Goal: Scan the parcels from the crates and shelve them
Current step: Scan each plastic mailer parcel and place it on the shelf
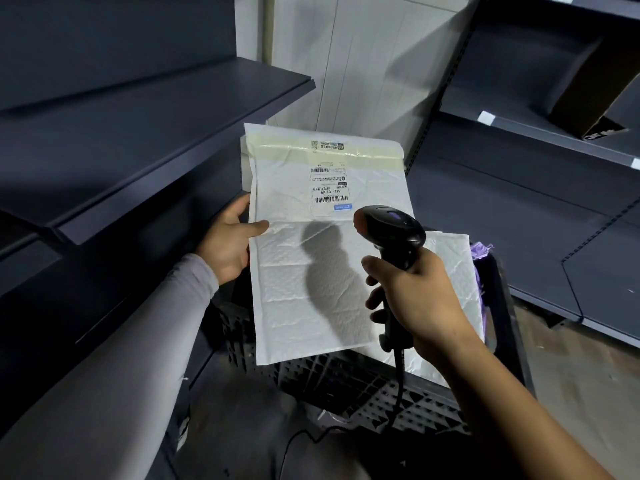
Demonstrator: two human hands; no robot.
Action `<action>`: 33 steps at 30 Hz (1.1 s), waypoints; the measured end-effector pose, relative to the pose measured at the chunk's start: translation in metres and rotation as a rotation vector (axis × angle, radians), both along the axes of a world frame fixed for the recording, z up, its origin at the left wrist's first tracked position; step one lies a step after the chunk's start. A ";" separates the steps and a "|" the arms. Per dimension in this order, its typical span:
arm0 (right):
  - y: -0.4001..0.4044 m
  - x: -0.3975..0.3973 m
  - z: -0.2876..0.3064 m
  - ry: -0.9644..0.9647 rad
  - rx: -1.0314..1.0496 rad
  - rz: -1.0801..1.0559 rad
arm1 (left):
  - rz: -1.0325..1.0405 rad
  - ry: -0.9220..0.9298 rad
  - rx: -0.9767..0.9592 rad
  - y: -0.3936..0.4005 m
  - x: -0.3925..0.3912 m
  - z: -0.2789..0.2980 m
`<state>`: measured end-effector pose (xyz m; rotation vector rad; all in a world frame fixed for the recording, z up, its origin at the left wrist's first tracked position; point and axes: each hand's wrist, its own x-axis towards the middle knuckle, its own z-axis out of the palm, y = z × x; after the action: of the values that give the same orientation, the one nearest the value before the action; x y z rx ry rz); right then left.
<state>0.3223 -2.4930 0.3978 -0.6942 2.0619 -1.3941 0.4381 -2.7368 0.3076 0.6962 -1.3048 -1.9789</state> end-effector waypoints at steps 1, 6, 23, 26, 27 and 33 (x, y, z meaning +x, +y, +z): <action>0.001 0.001 0.001 -0.005 0.005 0.001 | 0.003 -0.002 0.006 0.000 0.000 0.000; 0.002 0.008 -0.001 0.004 -0.026 0.026 | 0.059 0.045 0.052 0.003 0.003 0.007; -0.013 0.067 -0.027 0.740 0.481 0.676 | 0.116 0.309 0.317 0.048 0.020 0.058; -0.018 0.063 -0.032 0.740 0.464 0.564 | 0.119 0.250 0.316 0.057 0.024 0.059; -0.018 0.060 -0.035 0.748 0.459 0.539 | 0.112 0.206 0.300 0.060 0.026 0.059; -0.010 0.032 -0.062 0.824 0.458 0.556 | 0.535 -0.262 -0.126 0.075 0.052 0.047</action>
<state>0.3545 -2.5027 0.3359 -1.6478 2.3491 -0.2966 0.4899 -2.6623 0.3543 1.1356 -1.2160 -1.3981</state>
